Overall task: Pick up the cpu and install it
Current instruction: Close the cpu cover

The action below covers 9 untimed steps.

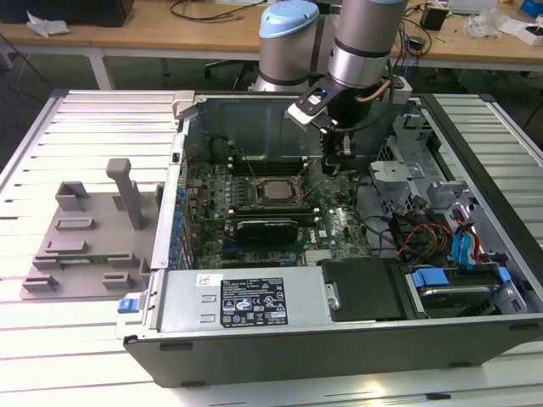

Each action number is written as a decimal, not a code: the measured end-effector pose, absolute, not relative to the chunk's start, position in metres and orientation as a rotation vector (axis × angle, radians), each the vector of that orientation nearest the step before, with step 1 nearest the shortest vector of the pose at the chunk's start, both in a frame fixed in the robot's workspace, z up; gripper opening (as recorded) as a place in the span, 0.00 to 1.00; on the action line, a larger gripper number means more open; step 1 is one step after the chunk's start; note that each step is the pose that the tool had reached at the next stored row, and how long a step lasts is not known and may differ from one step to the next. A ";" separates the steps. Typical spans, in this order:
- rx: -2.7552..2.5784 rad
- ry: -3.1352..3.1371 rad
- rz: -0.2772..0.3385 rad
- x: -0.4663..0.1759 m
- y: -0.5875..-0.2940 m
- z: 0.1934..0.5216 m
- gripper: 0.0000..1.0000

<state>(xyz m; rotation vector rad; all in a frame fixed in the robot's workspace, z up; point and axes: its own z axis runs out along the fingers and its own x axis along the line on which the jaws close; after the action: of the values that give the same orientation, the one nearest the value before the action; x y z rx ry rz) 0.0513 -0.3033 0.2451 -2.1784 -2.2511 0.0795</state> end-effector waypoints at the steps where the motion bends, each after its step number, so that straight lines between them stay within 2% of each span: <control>1: -2.178 -2.251 0.080 0.049 -0.303 0.245 0.11; 9: -2.178 -2.251 0.080 0.033 -0.303 0.245 0.11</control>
<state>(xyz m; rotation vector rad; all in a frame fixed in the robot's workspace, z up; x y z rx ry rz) 0.0333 -0.3033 0.2451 -2.1784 -2.2511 0.0795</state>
